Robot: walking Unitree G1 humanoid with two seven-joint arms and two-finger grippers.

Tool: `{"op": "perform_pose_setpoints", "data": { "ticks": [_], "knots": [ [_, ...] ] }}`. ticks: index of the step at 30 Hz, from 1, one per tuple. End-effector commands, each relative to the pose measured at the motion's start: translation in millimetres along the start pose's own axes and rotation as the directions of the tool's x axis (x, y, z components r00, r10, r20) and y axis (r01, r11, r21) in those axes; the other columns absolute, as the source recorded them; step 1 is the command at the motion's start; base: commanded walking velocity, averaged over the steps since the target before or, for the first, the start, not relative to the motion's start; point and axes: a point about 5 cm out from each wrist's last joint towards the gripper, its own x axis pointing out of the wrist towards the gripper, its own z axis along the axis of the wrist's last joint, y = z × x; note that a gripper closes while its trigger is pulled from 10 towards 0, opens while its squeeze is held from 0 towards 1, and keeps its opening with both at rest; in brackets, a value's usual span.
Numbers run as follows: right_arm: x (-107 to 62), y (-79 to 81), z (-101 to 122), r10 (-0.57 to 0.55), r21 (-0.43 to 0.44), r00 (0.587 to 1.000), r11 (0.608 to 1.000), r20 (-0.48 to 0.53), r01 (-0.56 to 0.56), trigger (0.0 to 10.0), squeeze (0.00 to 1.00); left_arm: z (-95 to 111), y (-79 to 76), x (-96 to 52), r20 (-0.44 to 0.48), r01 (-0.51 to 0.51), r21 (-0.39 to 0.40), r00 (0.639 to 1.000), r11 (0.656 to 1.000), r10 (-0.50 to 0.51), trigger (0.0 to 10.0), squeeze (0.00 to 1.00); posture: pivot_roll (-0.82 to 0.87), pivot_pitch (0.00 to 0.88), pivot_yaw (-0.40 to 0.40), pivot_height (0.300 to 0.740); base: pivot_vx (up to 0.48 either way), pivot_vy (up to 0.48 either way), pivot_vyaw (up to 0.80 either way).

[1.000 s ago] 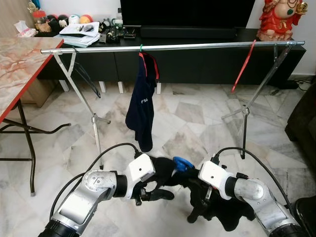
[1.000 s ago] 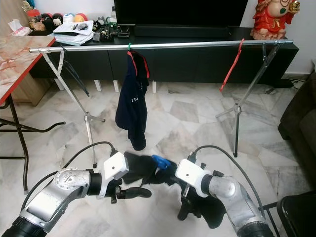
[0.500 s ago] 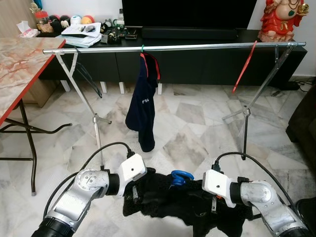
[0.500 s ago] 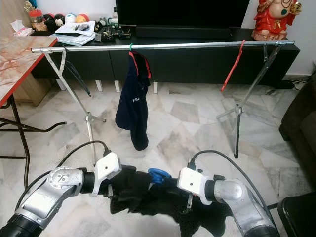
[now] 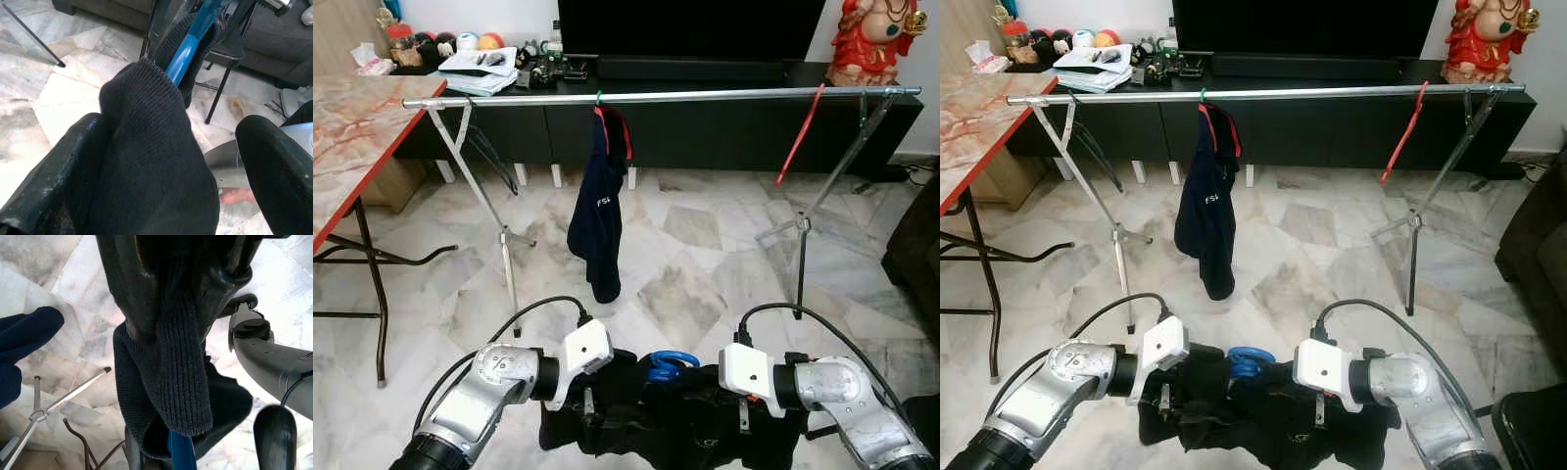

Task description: Hang hanger

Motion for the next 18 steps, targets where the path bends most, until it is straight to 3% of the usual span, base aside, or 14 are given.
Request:
{"op": "perform_pose_setpoints", "data": {
  "ticks": [1,7,8,9,10,12,13,14,15,18],
  "knots": [
    [-1.7,-3.3,10.7,-0.006,-0.025,0.999,1.000,0.048,0.007,0.0,0.00,-0.7,-0.5,2.7,-0.017,0.013,0.004,1.000,1.000,-0.013,10.0,0.00,-0.06,0.106,0.008,0.740,0.000,0.000,0.00],
    [-1.7,-5.1,15.4,-0.005,-0.034,0.998,0.999,0.057,0.007,0.0,0.00,-1.4,0.4,9.6,-0.023,0.008,0.004,1.000,1.000,-0.008,10.0,0.00,-0.06,0.111,0.007,0.740,0.000,0.000,0.00],
    [-1.2,-6.0,16.1,-0.011,-0.037,0.998,0.999,0.057,0.013,0.0,0.00,-0.4,0.5,10.9,-0.022,0.007,0.004,1.000,1.000,-0.007,8.1,0.00,-0.06,0.111,0.007,0.740,0.000,0.000,0.00],
    [-1.1,-6.3,16.3,-0.013,-0.038,0.998,0.999,0.057,0.015,0.0,0.00,-0.1,0.6,11.3,-0.022,0.006,0.004,1.000,1.000,-0.006,8.1,0.00,-0.06,0.111,0.007,0.740,0.000,0.000,0.00],
    [-0.7,-7.1,16.8,-0.018,-0.040,0.998,0.999,0.057,0.020,0.0,0.00,0.2,0.8,11.8,-0.022,0.006,0.004,1.000,1.000,-0.005,5.6,0.00,-0.06,0.113,0.008,0.740,0.000,0.000,0.00],
    [-0.1,-8.0,17.9,-0.025,-0.040,0.998,0.999,0.061,0.028,0.0,0.00,0.6,0.7,12.2,-0.021,0.006,0.003,1.000,1.000,-0.005,3.7,0.00,-0.06,0.113,0.009,0.740,0.000,0.000,0.00],
    [0.7,-9.0,19.6,-0.031,-0.039,0.997,0.999,0.070,0.034,0.0,0.00,1.0,0.5,13.0,-0.020,0.005,0.003,1.000,1.000,-0.005,1.5,0.00,-0.06,0.114,0.008,0.740,0.000,0.000,0.00],
    [1.0,-9.2,20.4,-0.032,-0.039,0.997,0.999,0.073,0.035,0.0,0.00,1.2,0.5,13.4,-0.020,0.004,0.002,1.000,1.000,-0.004,1.5,0.00,-0.06,0.115,0.009,0.740,0.000,0.000,0.00],
    [1.2,-9.4,21.5,-0.030,-0.040,0.997,0.999,0.078,0.034,0.0,0.00,1.1,0.3,13.8,-0.020,0.004,0.001,1.000,1.000,-0.004,0.0,0.00,-0.06,0.115,0.009,0.740,0.000,0.000,0.00],
    [1.8,-9.7,23.8,-0.027,-0.043,0.996,0.999,0.085,0.031,0.0,0.00,1.0,0.4,15.1,-0.020,0.001,0.000,1.000,1.000,-0.001,0.0,0.00,-0.06,0.116,0.008,0.740,0.000,0.000,0.00]
  ]
}}
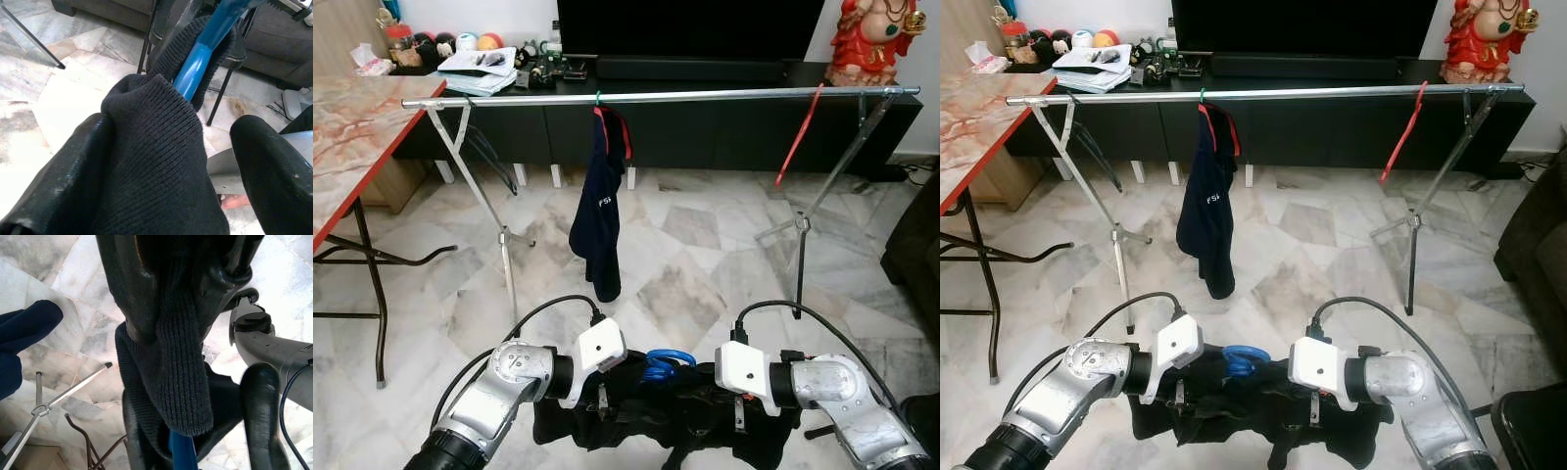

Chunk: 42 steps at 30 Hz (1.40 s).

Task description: Hang hanger

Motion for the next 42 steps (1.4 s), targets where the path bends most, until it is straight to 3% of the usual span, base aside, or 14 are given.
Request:
{"op": "perform_pose_setpoints", "data": {
  "ticks": [1,42],
  "knots": [
    [-1.4,-9.1,17.6,-0.026,-0.044,0.997,0.999,0.069,0.029,0.0,0.00,-1.6,-1.6,3.0,-0.019,0.013,-0.002,1.000,1.000,-0.013,0.0,0.00,-0.06,0.116,0.008,0.740,0.000,0.000,0.00],
    [2.1,-12.9,20.3,-0.045,-0.040,0.996,0.998,0.075,0.048,0.0,0.00,-0.9,-2.5,7.2,-0.032,0.005,0.020,0.999,1.000,-0.004,0.0,0.00,-0.06,0.115,0.006,0.740,0.000,0.000,0.00]
  ]
}}
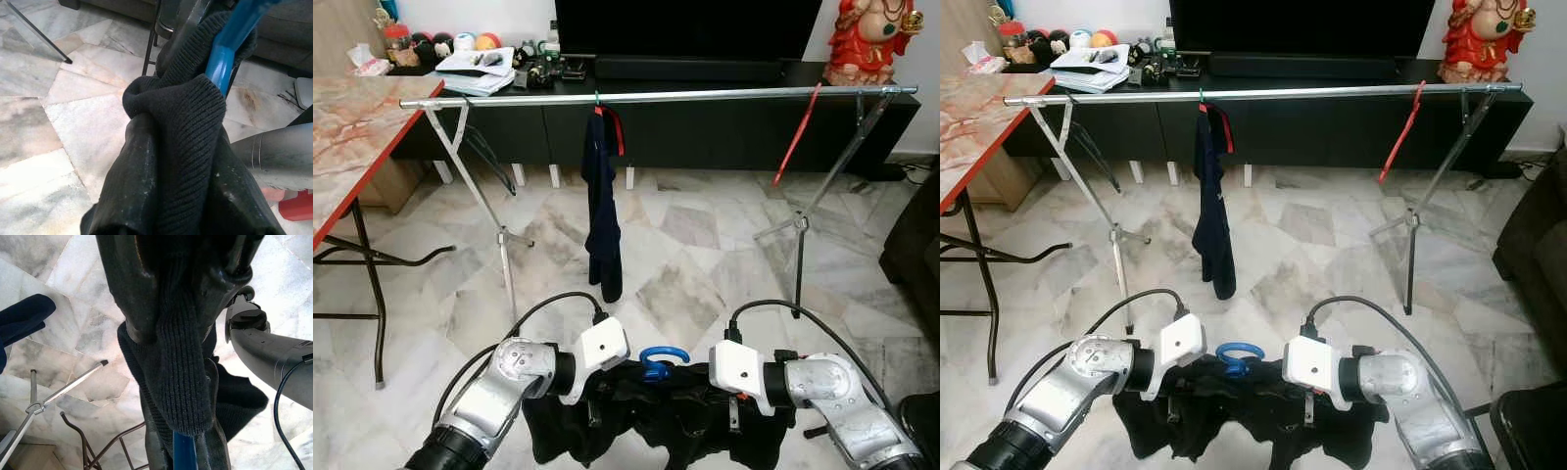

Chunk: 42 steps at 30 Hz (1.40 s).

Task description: Hang hanger

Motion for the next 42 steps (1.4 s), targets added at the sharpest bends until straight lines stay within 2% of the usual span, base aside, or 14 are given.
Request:
{"op": "perform_pose_setpoints", "data": {
  "ticks": [1,11,12,13,14,15,22,28,35,41,42],
  "knots": [
    [-2.4,-13.4,18.0,-0.060,-0.047,0.996,0.997,0.066,0.064,0.0,0.00,-2.5,-4.7,4.5,0.002,0.021,-0.017,1.000,1.000,-0.021,0.0,0.00,-0.06,0.115,0.006,0.740,0.000,0.000,0.00],
    [-2.2,-13.8,17.1,-0.064,-0.050,0.996,0.997,0.060,0.067,0.0,0.00,-3.3,-5.3,4.9,0.004,0.018,-0.019,1.000,1.000,-0.018,0.0,0.00,-0.06,0.103,0.007,0.740,0.000,0.000,0.00],
    [-2.1,-13.7,16.9,-0.064,-0.051,0.996,0.996,0.058,0.067,2.7,0.00,-3.5,-5.4,4.8,0.005,0.017,-0.019,1.000,1.000,-0.017,0.0,0.00,-0.06,0.101,0.008,0.740,0.000,0.000,0.00],
    [-1.9,-13.3,15.9,-0.063,-0.044,0.997,0.997,0.054,0.066,7.3,0.00,-3.9,-5.7,4.8,0.006,0.016,-0.020,1.000,1.000,-0.016,0.0,0.00,-0.06,0.097,0.007,0.740,0.000,0.000,0.00],
    [-1.9,-12.9,15.2,-0.061,-0.039,0.997,0.997,0.052,0.063,10.0,0.00,-4.0,-5.8,4.9,0.006,0.016,-0.021,1.000,1.000,-0.016,0.0,0.00,-0.06,0.096,0.007,0.740,0.000,0.000,0.00],
    [-1.8,-12.7,14.8,-0.059,-0.035,0.997,0.998,0.050,0.061,10.0,1.00,-4.1,-5.9,4.9,0.006,0.016,-0.021,1.000,1.000,-0.016,0.0,0.00,-0.06,0.095,0.008,0.740,0.000,0.000,0.00],
    [-1.7,-8.6,10.7,-0.026,-0.022,0.999,0.999,0.037,0.027,10.0,1.00,-5.2,-6.2,4.5,0.007,0.011,-0.023,1.000,1.000,-0.011,0.0,0.00,-0.06,0.083,0.009,0.740,0.000,0.000,0.00],
    [-5.7,1.9,3.1,0.059,-0.012,0.998,0.998,-0.012,-0.059,10.0,1.00,-11.4,0.9,0.6,-0.004,-0.078,-0.022,0.997,0.997,0.078,0.0,0.00,-0.07,0.070,0.008,0.740,0.000,0.000,0.00],
    [-10.7,6.3,-3.9,0.102,-0.001,0.993,0.995,-0.063,-0.102,10.0,1.00,-18.6,3.8,-1.6,-0.018,-0.141,-0.023,0.990,0.990,0.141,0.0,0.00,-0.07,0.060,0.007,0.740,0.000,0.000,0.00],
    [-14.7,-0.7,-13.1,0.036,-0.024,0.990,0.999,-0.140,-0.040,10.0,1.00,-23.2,9.7,-4.6,-0.028,-0.220,-0.018,0.975,0.975,0.219,0.0,0.00,-0.07,0.058,0.008,0.740,0.000,0.000,0.00],
    [-16.2,-3.8,-18.9,-0.005,-0.012,0.985,1.000,-0.171,0.003,10.0,1.00,-28.0,12.4,-6.7,-0.042,-0.258,-0.010,0.965,0.966,0.257,0.0,0.00,-0.07,0.059,0.008,0.740,0.000,0.000,0.00]
  ]
}}
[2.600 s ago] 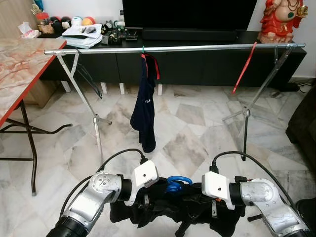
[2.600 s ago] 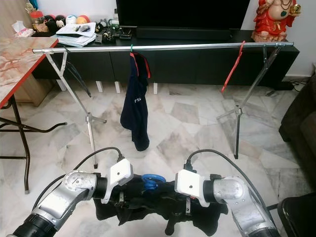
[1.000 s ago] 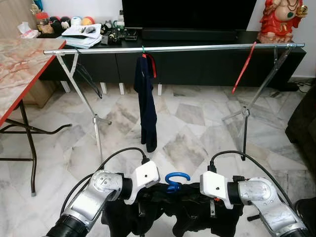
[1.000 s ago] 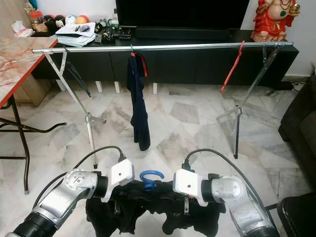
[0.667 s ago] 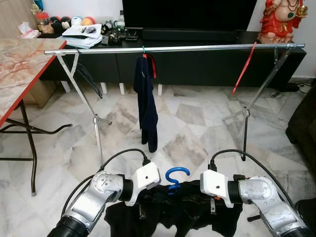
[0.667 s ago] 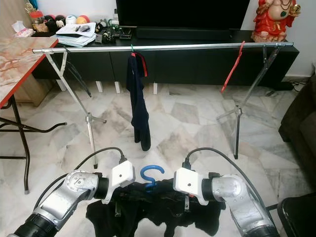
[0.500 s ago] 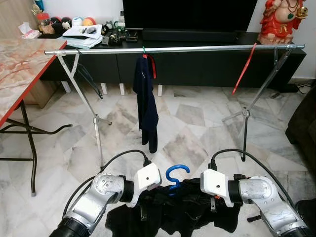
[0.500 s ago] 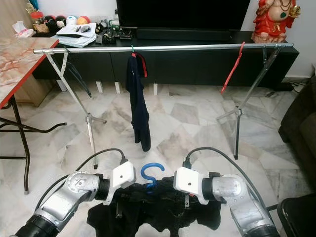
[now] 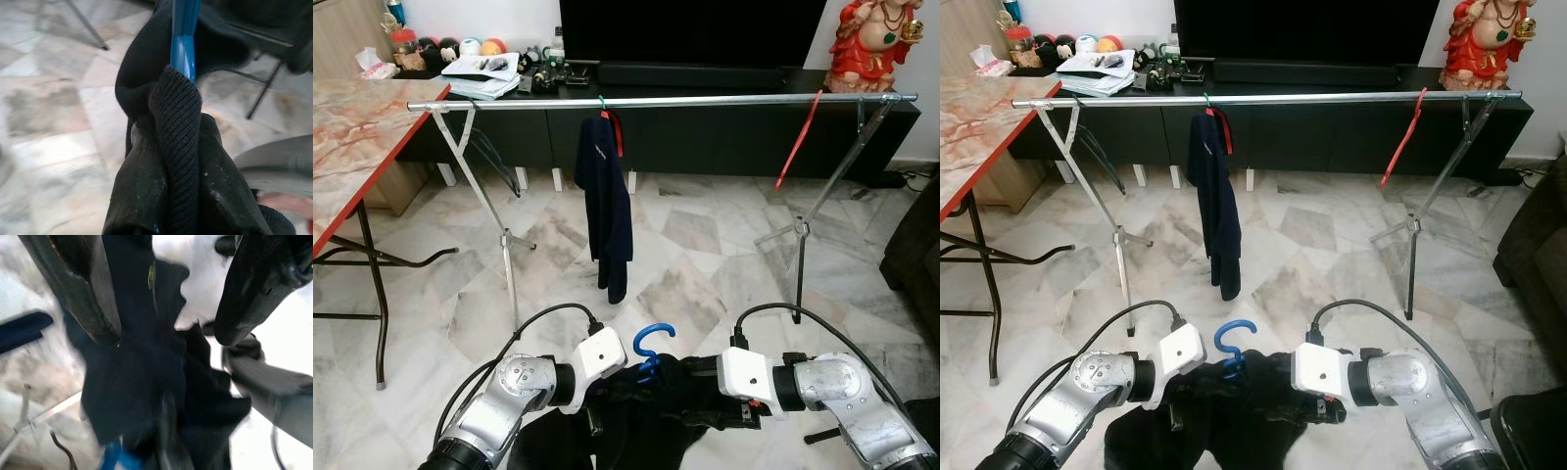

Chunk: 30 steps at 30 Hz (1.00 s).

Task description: Hang hanger

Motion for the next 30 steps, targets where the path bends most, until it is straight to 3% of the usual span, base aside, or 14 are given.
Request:
{"op": "perform_pose_setpoints", "data": {
  "ticks": [1,8,9,10,12,13,14,15,16,19,20,22,23,30],
  "knots": [
    [-3.1,-2.9,-8.3,-0.034,0.005,0.998,0.999,-0.056,0.035,10.0,1.00,-1.0,8.2,-4.5,0.001,-0.064,0.028,0.998,0.998,0.064,0.0,0.00,-0.07,0.060,0.008,0.740,0.000,0.000,0.00],
    [-4.5,-11.3,-17.3,-0.174,0.020,0.980,0.984,-0.093,0.177,10.0,1.00,-12.0,9.1,-8.4,-0.020,-0.133,0.009,0.991,0.991,0.133,0.0,0.00,-0.07,0.067,0.008,0.740,0.000,0.000,0.00],
    [-4.6,-13.3,-18.7,-0.204,0.028,0.974,0.978,-0.095,0.208,10.0,0.80,-13.0,10.6,-8.8,-0.023,-0.156,0.010,0.987,0.988,0.156,0.0,0.00,-0.07,0.070,0.007,0.740,0.000,0.000,0.00],
    [-4.5,-17.8,-23.7,-0.280,0.069,0.954,0.955,-0.104,0.288,10.0,0.00,-15.1,15.8,-9.8,-0.028,-0.222,0.018,0.975,0.975,0.222,0.0,0.00,-0.07,0.073,0.007,0.740,0.000,0.000,0.00],
    [-3.9,-21.1,-30.7,-0.352,0.101,0.927,0.925,-0.129,0.366,10.0,0.00,-17.3,22.4,-11.2,-0.041,-0.299,0.027,0.953,0.954,0.300,0.0,0.00,-0.07,0.077,0.007,0.740,0.000,0.000,0.00],
    [-2.5,-21.9,-40.6,-0.418,0.151,0.892,0.884,-0.172,0.443,10.0,0.00,-20.5,29.7,-14.3,-0.054,-0.390,0.024,0.919,0.920,0.391,1.8,0.00,-0.07,0.079,0.006,0.740,0.000,0.000,0.00],
    [-2.5,-21.9,-40.6,-0.418,0.151,0.892,0.884,-0.172,0.443,10.0,0.00,-20.5,29.7,-14.3,-0.054,-0.390,0.024,0.919,0.920,0.391,1.8,0.00,-0.07,0.079,0.006,0.740,0.000,0.000,0.00],
    [0.5,-18.9,-53.6,-0.487,0.225,0.845,0.817,-0.220,0.530,10.0,0.00,-24.6,37.6,-20.4,-0.064,-0.494,0.019,0.867,0.869,0.494,9.0,0.00,-0.06,0.081,0.009,0.740,0.000,0.000,0.00],
    [3.4,-14.9,-62.3,-0.528,0.293,0.812,0.758,-0.250,0.583,10.0,0.00,-28.2,40.9,-24.9,-0.073,-0.544,0.013,0.836,0.839,0.543,10.0,0.00,-0.06,0.080,0.010,0.740,0.000,0.000,0.00],
    [10.0,-4.4,-76.6,-0.564,0.396,0.765,0.654,-0.312,0.644,10.0,0.00,-34.2,42.3,-30.5,-0.086,-0.588,-0.010,0.806,0.809,0.585,10.0,0.00,-0.06,0.081,0.013,0.740,0.000,0.000,0.00],
    [20.3,13.7,-90.9,-0.566,0.472,0.732,0.562,-0.378,0.679,10.0,0.00,-40.3,39.7,-34.6,-0.094,-0.606,-0.031,0.793,0.794,0.602,10.0,0.00,-0.06,0.082,0.017,0.740,0.000,0.000,0.00],
    [25.0,23.1,-97.3,-0.564,0.506,0.715,0.510,-0.413,0.696,10.0,0.00,-43.3,38.7,-36.8,-0.096,-0.619,-0.041,0.784,0.785,0.613,10.0,0.00,-0.06,0.082,0.017,0.740,0.000,0.000,0.00],
    [33.7,43.4,-108.4,-0.560,0.590,0.679,0.370,-0.474,0.717,10.0,0.00,-48.6,37.8,-43.5,-0.098,-0.655,-0.057,0.755,0.753,0.649,10.0,0.00,-0.05,0.083,0.022,0.740,0.000,0.000,0.00],
    [47.8,87.4,-126.5,-0.493,0.645,0.622,0.151,-0.608,0.749,10.0,0.00,-60.2,33.8,-63.4,-0.087,-0.744,-0.125,0.668,0.657,0.739,10.0,0.00,-0.05,0.079,0.029,0.740,0.000,0.000,0.00]
  ]
}}
